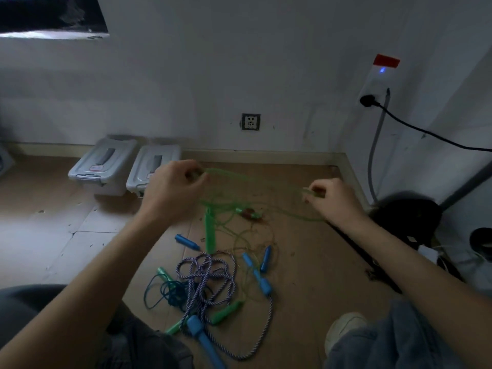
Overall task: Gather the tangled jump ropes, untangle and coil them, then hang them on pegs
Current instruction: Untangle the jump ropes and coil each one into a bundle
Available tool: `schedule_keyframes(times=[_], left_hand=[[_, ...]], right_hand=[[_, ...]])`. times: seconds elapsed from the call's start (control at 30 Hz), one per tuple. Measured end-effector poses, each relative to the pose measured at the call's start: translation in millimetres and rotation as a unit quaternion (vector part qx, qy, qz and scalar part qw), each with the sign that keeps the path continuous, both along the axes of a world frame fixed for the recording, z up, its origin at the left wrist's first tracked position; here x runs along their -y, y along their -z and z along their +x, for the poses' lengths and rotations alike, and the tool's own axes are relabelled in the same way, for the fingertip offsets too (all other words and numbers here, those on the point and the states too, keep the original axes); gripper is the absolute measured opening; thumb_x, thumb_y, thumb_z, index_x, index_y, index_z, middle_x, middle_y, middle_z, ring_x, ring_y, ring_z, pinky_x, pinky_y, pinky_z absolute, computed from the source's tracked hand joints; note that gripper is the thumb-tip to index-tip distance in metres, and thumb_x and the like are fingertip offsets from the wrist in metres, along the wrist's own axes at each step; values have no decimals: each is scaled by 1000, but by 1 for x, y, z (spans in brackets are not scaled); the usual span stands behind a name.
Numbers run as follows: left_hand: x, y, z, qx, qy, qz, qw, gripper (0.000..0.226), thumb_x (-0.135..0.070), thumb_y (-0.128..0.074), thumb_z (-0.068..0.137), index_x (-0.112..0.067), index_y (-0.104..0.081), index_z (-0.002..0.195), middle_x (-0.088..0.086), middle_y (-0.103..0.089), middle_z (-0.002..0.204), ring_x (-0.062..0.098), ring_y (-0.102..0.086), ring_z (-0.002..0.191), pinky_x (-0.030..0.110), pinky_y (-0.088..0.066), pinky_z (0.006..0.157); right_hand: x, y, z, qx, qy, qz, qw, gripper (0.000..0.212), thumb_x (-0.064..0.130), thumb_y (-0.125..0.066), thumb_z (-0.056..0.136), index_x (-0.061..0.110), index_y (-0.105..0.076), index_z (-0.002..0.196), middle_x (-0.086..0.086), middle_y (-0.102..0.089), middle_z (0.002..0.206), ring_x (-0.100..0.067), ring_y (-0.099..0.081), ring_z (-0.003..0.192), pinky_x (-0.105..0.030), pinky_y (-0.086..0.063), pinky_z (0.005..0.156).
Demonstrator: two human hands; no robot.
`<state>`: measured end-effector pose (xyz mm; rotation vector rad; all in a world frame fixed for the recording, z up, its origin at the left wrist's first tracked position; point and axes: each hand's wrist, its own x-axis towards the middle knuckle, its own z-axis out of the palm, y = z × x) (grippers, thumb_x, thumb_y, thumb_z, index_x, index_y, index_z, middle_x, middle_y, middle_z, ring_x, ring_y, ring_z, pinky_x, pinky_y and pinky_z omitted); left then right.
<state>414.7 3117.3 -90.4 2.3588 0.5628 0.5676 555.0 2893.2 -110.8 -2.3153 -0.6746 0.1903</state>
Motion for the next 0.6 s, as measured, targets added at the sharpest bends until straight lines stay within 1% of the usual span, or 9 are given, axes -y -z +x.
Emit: schedule_keyframes(times=[0.07, 0.13, 0.2, 0.27, 0.33, 0.4, 0.47, 0.53, 0.6], left_hand=[[-2, 3, 1, -23, 59, -269, 961, 18, -22, -55, 89, -11, -62, 77, -7, -48, 52, 5, -44, 46, 15, -42, 43], [1, 0, 5, -1, 86, -522, 849, 18, -18, -49, 92, -8, -60, 81, -6, -36, 52, 5, -35, 41, 14, -37, 37], [4, -3, 7, 23, 102, -640, 761, 18, -21, -46, 90, -9, -57, 81, -8, -31, 50, 2, -28, 36, 12, -27, 31], [8, -10, 10, 46, 126, -689, 712, 20, -25, -45, 86, -10, -56, 81, -9, -31, 51, 2, -28, 35, 11, -23, 29], [17, -16, 11, 37, 145, -677, 721, 24, -27, -42, 90, -10, -54, 78, -8, -35, 53, 2, -29, 36, 11, -24, 29], [31, -18, 9, -31, 171, -600, 781, 27, -24, -42, 93, -10, -53, 73, -7, -37, 53, 2, -29, 37, 11, -22, 32], [48, -17, 9, -109, 222, -513, 822, 29, -20, -43, 94, -11, -52, 69, -8, -35, 52, 2, -27, 39, 12, -20, 35], [57, -14, 9, -143, 265, -461, 834, 30, -18, -44, 95, -11, -52, 67, -7, -33, 53, 2, -25, 41, 13, -18, 37], [57, -14, 8, -155, 286, -450, 831, 27, -16, -46, 94, -11, -54, 68, -7, -35, 54, 3, -26, 42, 13, -19, 38]], right_hand=[[0, -7, -4, -263, -41, 211, 940, 21, 18, -58, 89, 8, -64, 72, -3, -57, 57, -15, -47, 55, -19, -40, 51], [3, -13, -8, -408, -111, 227, 878, 17, 27, -60, 83, 11, -66, 79, 1, -56, 55, -10, -44, 48, -20, -44, 48], [2, -10, -13, -383, -163, 106, 903, 19, 31, -60, 83, 13, -66, 86, 4, -51, 55, -6, -40, 41, -20, -41, 43], [-3, -5, -20, -218, -178, -101, 954, 23, 33, -57, 89, 16, -63, 104, 3, -57, 73, -6, -52, 55, -18, -42, 48], [-7, 6, -22, -100, -188, -201, 956, 60, 38, -62, 85, 19, -39, 137, -2, -57, 115, -13, -58, 99, -21, -47, 77], [-11, -2, -29, -102, -194, -97, 971, 96, 47, -71, 71, 27, -14, 147, 0, -34, 146, -17, -37, 130, -30, -33, 103], [-14, -15, -32, -94, -216, 14, 972, 106, 52, -72, 61, 36, -12, 146, 9, -24, 151, -13, -26, 135, -33, -25, 108], [-17, -19, -32, -64, -263, 16, 963, 85, 40, -76, 68, 37, -29, 139, 9, -39, 142, -9, -37, 127, -29, -33, 101], [-19, -16, -37, -86, -309, 2, 947, 32, 25, -70, 80, 23, -59, 110, 5, -66, 100, -5, -61, 89, -20, -44, 76]])
